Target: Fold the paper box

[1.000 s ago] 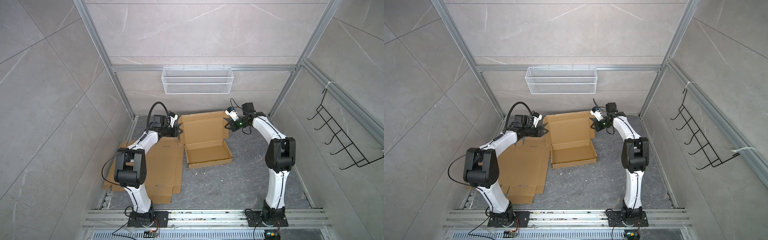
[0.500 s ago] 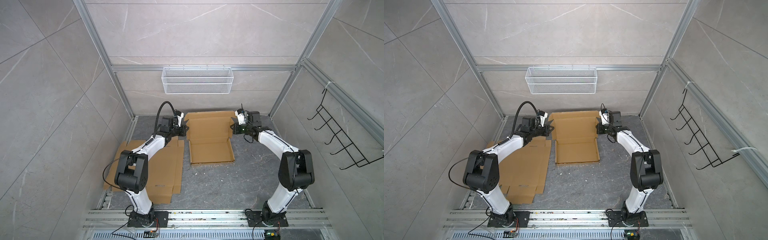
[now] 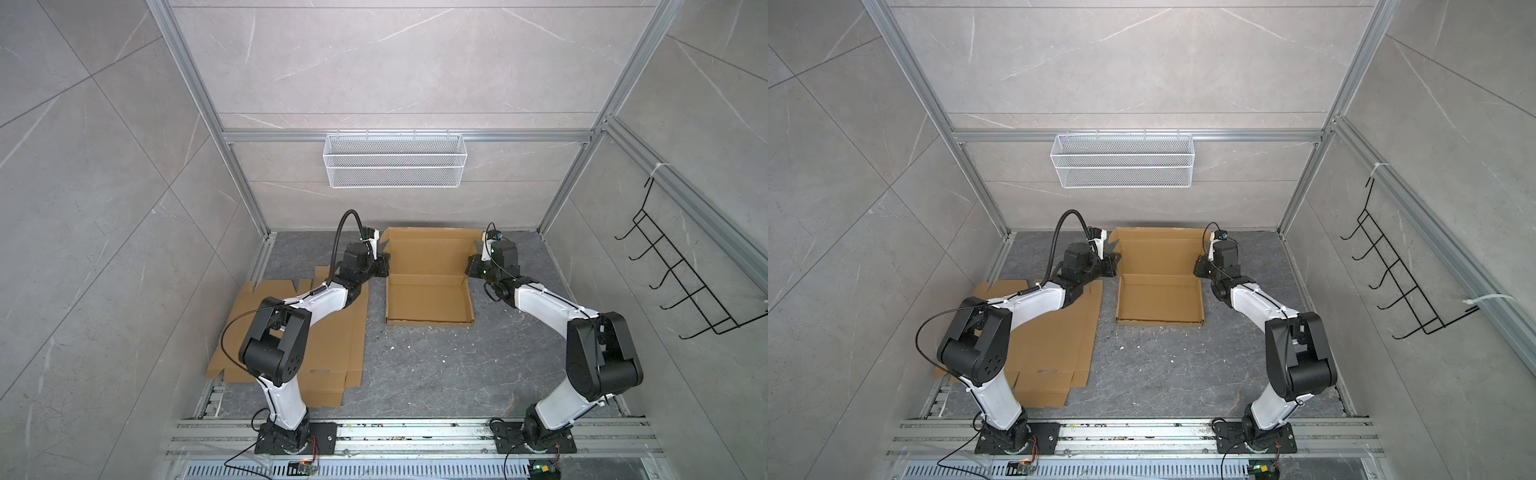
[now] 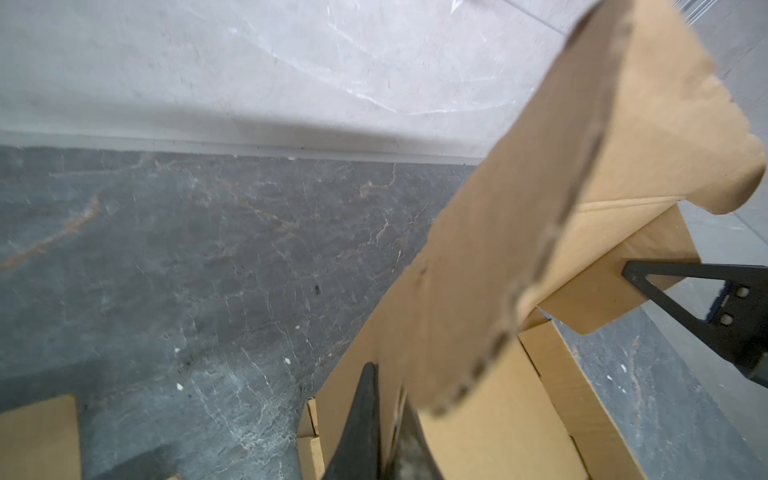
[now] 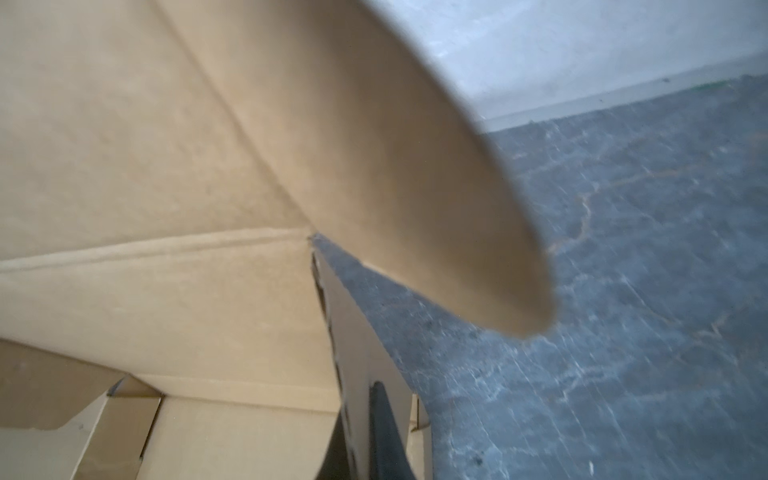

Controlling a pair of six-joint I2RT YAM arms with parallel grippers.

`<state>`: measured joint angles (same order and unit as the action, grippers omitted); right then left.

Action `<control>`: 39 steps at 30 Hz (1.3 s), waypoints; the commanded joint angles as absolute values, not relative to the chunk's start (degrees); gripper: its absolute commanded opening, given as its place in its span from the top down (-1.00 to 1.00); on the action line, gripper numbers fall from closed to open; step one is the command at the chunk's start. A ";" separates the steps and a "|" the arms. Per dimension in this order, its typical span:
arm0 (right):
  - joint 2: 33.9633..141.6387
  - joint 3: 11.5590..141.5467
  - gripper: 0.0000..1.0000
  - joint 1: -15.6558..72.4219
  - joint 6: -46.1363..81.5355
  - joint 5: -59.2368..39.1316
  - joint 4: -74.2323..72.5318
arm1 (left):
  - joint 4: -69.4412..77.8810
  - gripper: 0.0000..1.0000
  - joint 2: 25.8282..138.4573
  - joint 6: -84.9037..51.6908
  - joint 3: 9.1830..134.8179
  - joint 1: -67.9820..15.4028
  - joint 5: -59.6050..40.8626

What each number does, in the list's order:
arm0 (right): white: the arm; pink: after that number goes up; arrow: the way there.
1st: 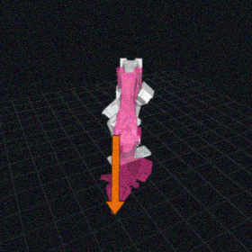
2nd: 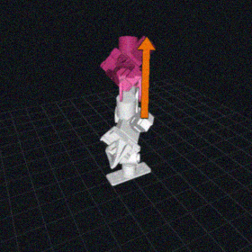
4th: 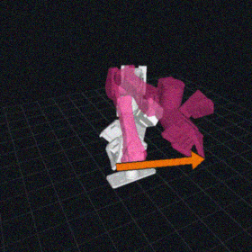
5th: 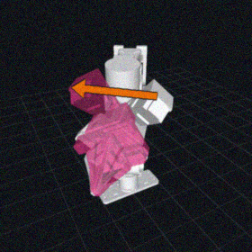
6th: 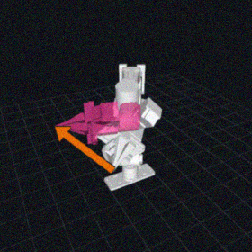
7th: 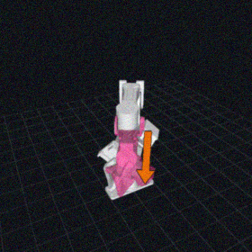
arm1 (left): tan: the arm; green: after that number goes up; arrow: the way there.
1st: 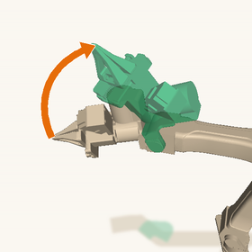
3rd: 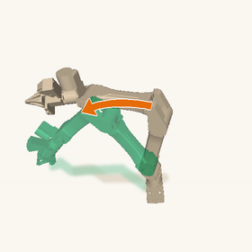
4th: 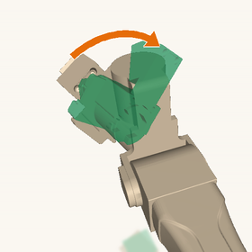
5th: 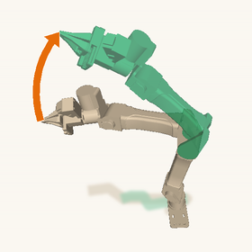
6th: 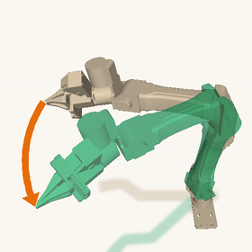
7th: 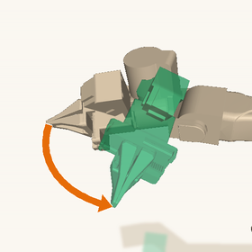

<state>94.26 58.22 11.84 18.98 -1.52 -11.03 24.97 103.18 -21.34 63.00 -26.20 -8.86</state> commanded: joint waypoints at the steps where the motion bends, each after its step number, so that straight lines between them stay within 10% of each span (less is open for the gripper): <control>1: 91.88 55.25 1.00 15.03 22.65 -0.94 -15.82 | 34.49 1.00 103.80 -23.42 61.44 -29.08 -10.74; 39: 83.07 30.25 1.00 24.83 31.51 18.36 -29.41 | 46.22 1.00 100.99 -25.67 43.46 -38.99 -0.26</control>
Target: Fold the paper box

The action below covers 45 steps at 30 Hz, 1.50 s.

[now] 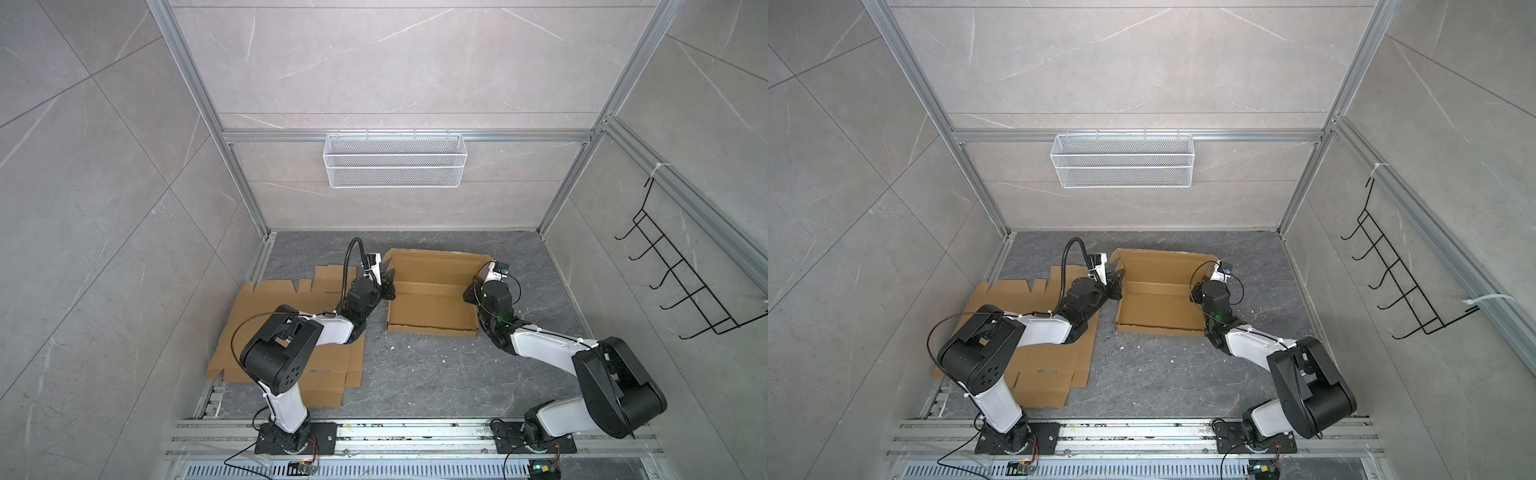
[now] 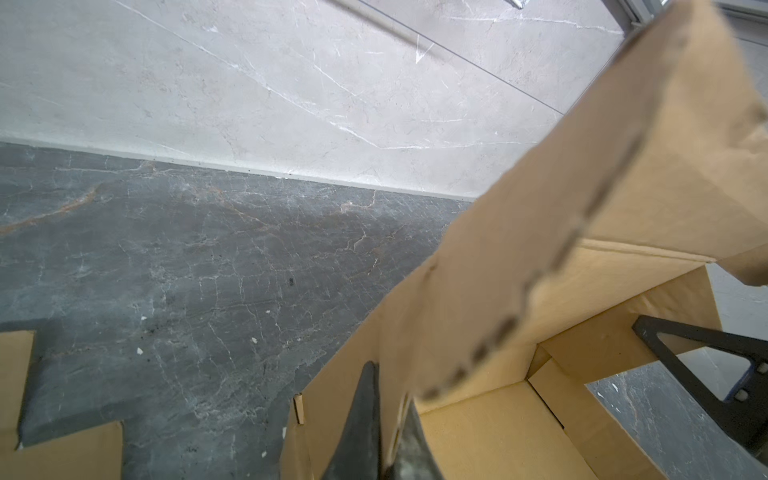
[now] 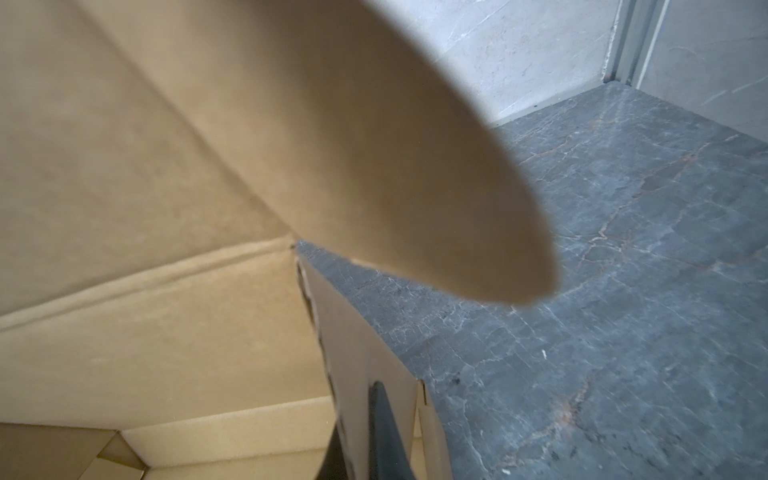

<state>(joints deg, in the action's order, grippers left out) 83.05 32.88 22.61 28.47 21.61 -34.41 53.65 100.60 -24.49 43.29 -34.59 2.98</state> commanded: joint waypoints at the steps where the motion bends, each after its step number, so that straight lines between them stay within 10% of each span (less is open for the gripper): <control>1: 82.84 29.97 1.00 25.08 31.76 18.88 -29.44 | 46.48 1.00 101.73 -25.53 43.44 -39.65 0.31; 26: 73.52 24.88 0.93 26.37 29.79 17.20 -21.38 | 53.32 1.00 105.57 -13.77 31.85 -45.43 8.35; 45: 56.22 31.26 -0.05 19.27 17.87 -0.79 10.36 | 58.34 1.00 103.78 -7.60 28.32 -45.97 21.01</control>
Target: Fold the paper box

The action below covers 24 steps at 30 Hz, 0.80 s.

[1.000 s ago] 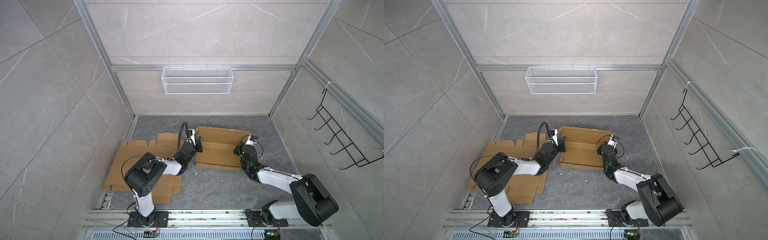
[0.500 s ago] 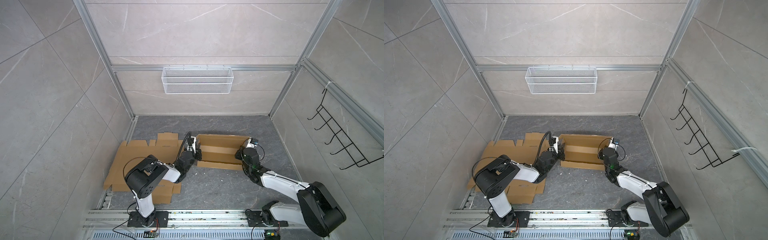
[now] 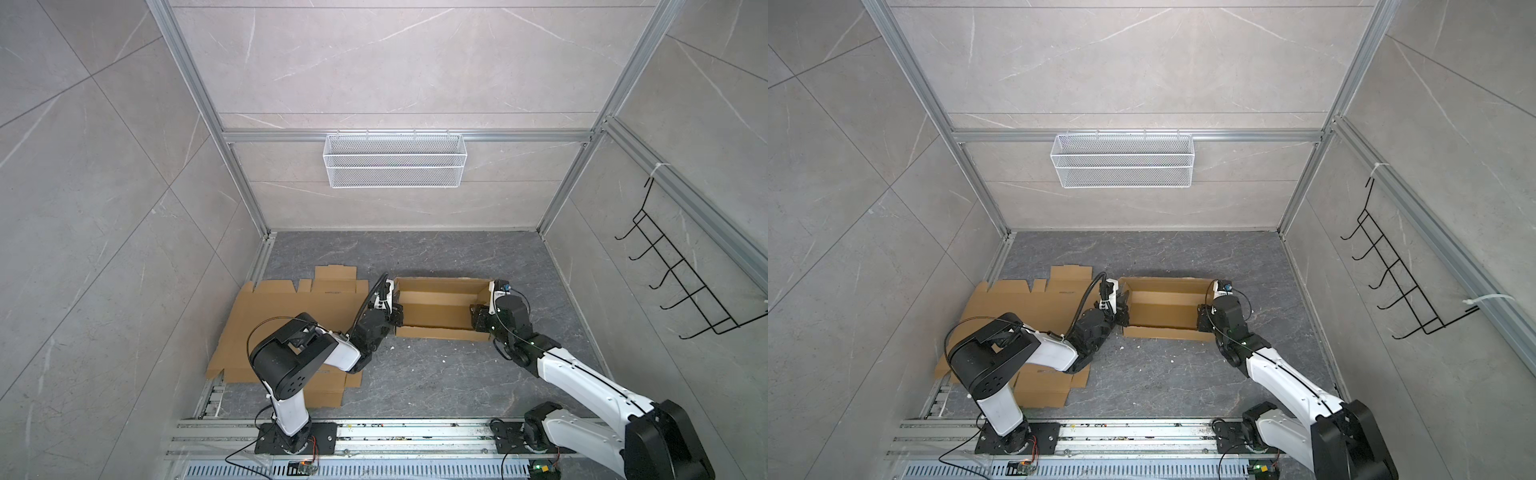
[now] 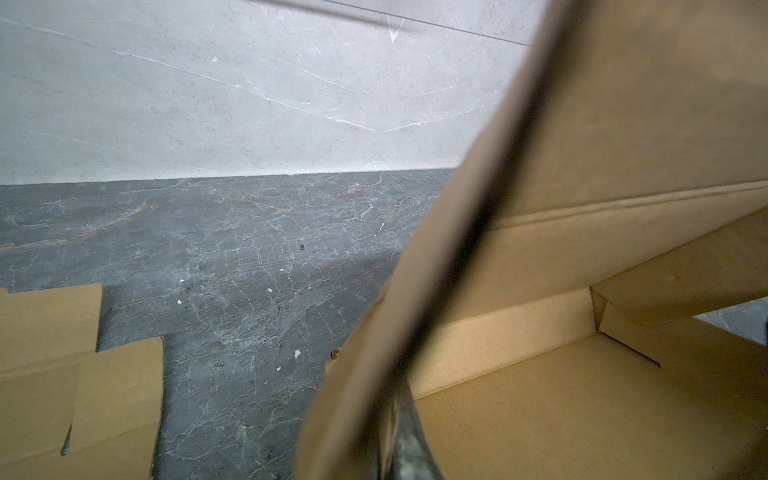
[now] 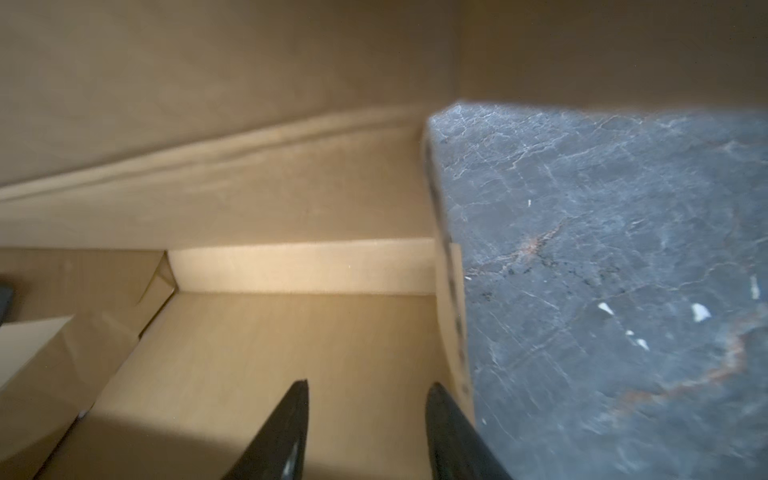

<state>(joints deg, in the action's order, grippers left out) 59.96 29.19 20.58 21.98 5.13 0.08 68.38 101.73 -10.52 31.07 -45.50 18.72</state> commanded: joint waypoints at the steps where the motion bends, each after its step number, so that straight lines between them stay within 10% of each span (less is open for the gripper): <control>1: 54.57 31.52 -0.07 19.17 17.31 -1.73 11.86 | 58.80 1.00 104.00 -6.98 28.22 -45.97 21.63; 14: 46.61 51.68 -0.13 20.22 -1.57 -12.26 35.83 | 62.69 1.00 107.62 -2.75 28.48 -45.97 24.24; 24: 67.77 77.04 -0.27 29.82 -24.21 0.36 52.31 | 64.60 1.00 108.19 -1.93 27.63 -46.01 23.47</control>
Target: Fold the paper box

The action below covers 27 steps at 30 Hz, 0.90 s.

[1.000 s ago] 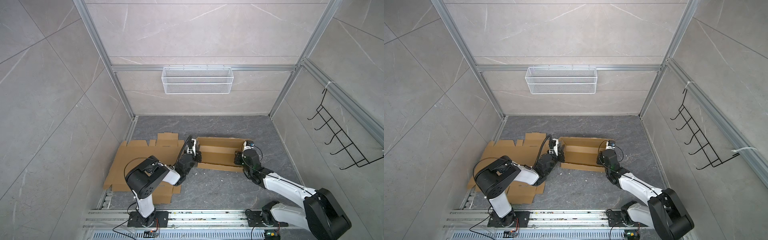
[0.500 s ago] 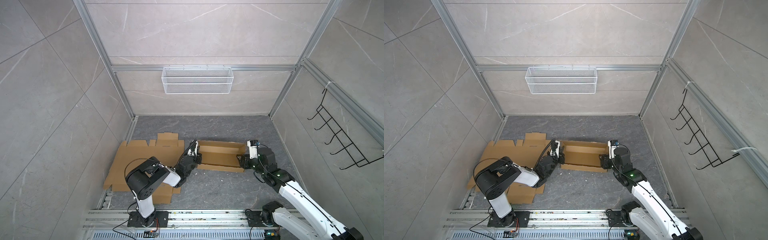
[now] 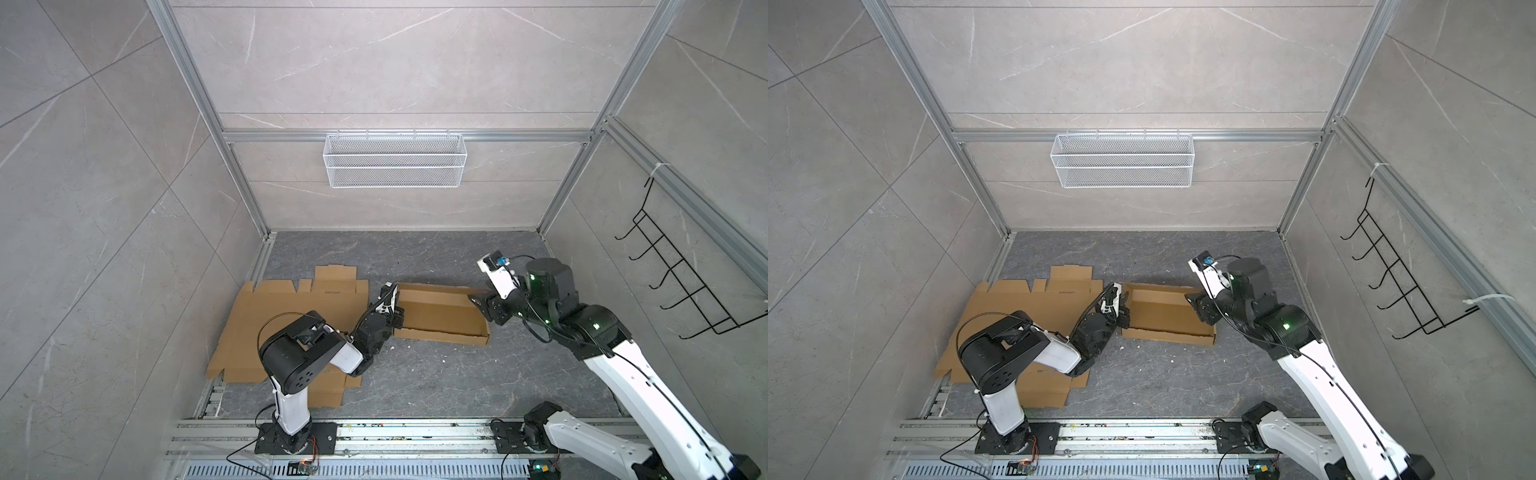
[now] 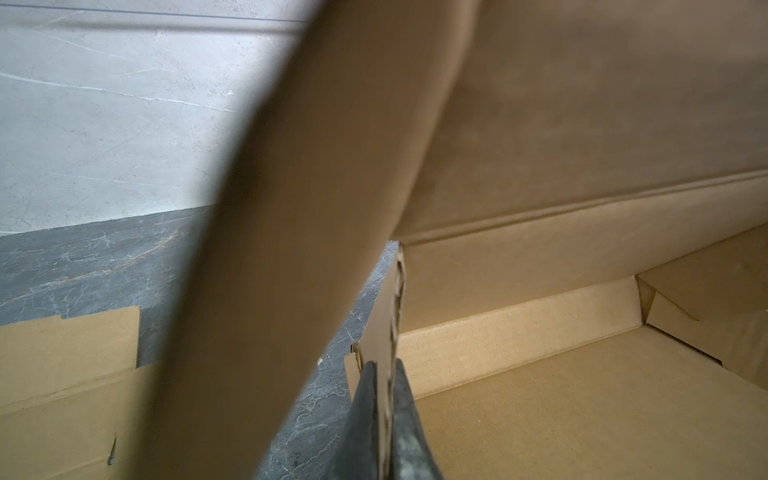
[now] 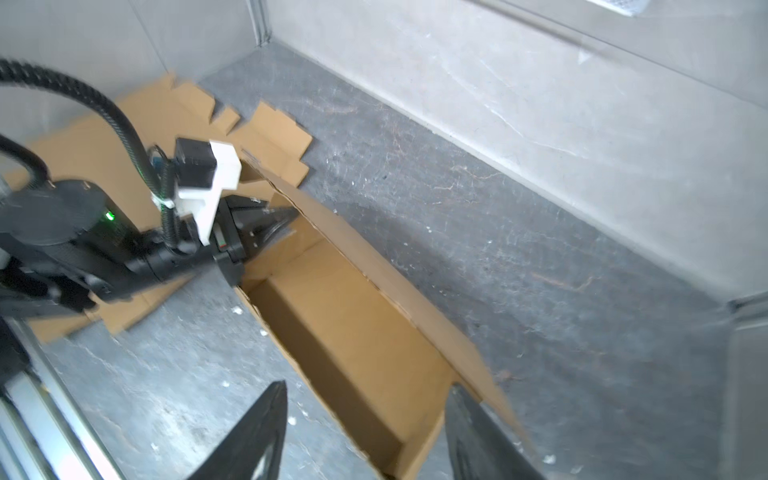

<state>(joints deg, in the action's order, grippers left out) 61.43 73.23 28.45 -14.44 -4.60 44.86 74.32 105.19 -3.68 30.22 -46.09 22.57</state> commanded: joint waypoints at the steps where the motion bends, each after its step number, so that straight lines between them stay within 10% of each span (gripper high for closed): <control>1: 70.82 79.14 -0.27 30.49 -25.89 1.23 52.63 | 64.68 1.00 108.15 -1.97 27.54 -45.96 23.41; 13: 90.45 91.28 -0.16 33.92 -33.88 -1.00 52.98 | 64.82 1.00 107.40 -1.76 26.56 -45.97 22.41; 24: 92.25 86.86 0.69 36.61 -35.69 -1.15 51.31 | 61.69 0.98 102.92 -2.15 26.19 -45.97 22.20; 27: 90.57 83.26 0.81 38.15 -34.61 1.13 49.02 | 56.16 0.60 96.13 -3.77 25.30 -46.01 21.26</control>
<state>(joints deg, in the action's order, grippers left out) 92.23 86.32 36.99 -35.62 -0.91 50.33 68.47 100.38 -3.27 27.55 -46.09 21.89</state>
